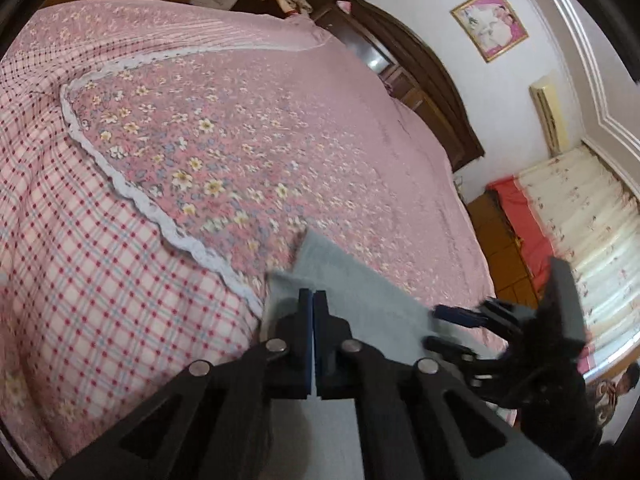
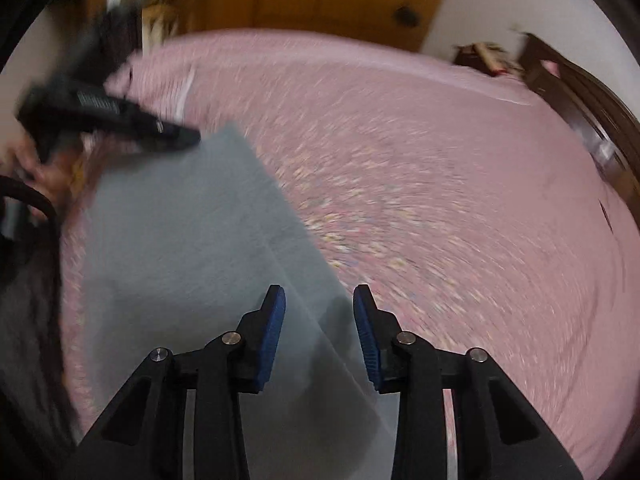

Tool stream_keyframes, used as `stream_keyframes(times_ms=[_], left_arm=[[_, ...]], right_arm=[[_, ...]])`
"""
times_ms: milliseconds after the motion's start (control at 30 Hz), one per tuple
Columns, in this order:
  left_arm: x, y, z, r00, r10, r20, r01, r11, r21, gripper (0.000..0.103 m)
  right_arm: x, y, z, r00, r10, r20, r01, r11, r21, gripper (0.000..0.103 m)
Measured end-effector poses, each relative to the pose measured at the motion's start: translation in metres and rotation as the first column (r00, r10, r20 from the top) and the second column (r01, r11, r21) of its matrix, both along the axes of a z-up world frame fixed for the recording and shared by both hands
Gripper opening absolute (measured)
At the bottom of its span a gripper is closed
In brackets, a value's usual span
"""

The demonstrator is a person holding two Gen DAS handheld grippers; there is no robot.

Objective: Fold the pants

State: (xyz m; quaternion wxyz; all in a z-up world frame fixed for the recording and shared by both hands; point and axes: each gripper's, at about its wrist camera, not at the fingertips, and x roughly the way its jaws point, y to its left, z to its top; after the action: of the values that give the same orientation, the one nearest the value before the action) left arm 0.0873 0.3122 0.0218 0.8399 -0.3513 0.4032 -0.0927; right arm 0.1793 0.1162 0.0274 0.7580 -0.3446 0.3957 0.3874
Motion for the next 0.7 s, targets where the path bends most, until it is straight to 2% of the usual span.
stream_keyframes(times_ms=[67,133,233,333,367,400,433,467,533,600,667,700], left_arm=[[-0.010,-0.003,0.006,1.000,-0.002,0.026,0.001,1.000,0.027,0.000],[-0.022,-0.004,0.009,0.999,0.000,0.055,-0.002,1.000,0.031,0.000],[-0.043,0.005,0.015,0.995,0.013,0.101,-0.014,1.000,0.006,0.000],[-0.041,0.024,0.016,0.994,0.053,0.096,-0.055,0.998,0.012,0.000],[-0.040,0.032,0.015,0.993,0.086,0.084,-0.088,0.996,0.019,0.004],[-0.037,0.039,0.011,0.992,0.108,0.063,-0.109,0.994,0.013,0.025],[-0.035,0.047,0.005,0.993,0.111,0.032,-0.111,0.994,-0.021,0.035],[-0.032,0.055,-0.005,0.996,0.094,0.004,-0.093,0.990,-0.107,0.052],[-0.035,0.056,-0.011,0.997,0.079,-0.009,-0.080,0.981,-0.178,0.052],[-0.034,0.055,-0.013,0.998,0.063,0.011,-0.060,0.985,-0.162,0.053],[-0.032,0.053,-0.019,0.999,0.050,0.006,-0.049,0.987,-0.154,0.052],[-0.034,0.051,-0.018,0.999,0.053,0.011,-0.051,0.988,-0.148,0.051]], right_arm=[[-0.005,0.011,-0.010,0.999,0.031,-0.018,-0.031,0.999,-0.036,0.035],[-0.013,0.016,-0.008,0.998,0.051,-0.024,-0.052,0.998,-0.026,0.021],[-0.027,0.014,0.000,0.995,0.084,-0.061,-0.084,0.996,-0.003,0.021],[-0.031,0.018,-0.006,0.994,0.110,-0.025,-0.111,0.992,-0.058,0.021],[-0.029,0.019,-0.005,0.994,0.104,-0.019,-0.105,0.992,-0.066,0.021],[-0.026,0.022,-0.007,0.996,0.092,-0.020,-0.093,0.993,-0.071,0.022],[-0.024,0.025,-0.008,0.996,0.081,-0.024,-0.083,0.994,-0.068,0.022],[-0.021,0.027,-0.008,0.997,0.070,-0.032,-0.072,0.996,-0.059,0.022],[-0.014,0.032,-0.009,0.998,0.055,-0.032,-0.056,0.997,-0.047,0.023],[-0.014,0.031,-0.010,0.998,0.052,-0.027,-0.053,0.998,-0.045,0.022],[-0.018,0.032,-0.011,0.997,0.072,-0.009,-0.072,0.996,-0.048,0.004],[-0.023,0.032,-0.011,0.996,0.083,0.020,-0.082,0.995,-0.054,0.003]])
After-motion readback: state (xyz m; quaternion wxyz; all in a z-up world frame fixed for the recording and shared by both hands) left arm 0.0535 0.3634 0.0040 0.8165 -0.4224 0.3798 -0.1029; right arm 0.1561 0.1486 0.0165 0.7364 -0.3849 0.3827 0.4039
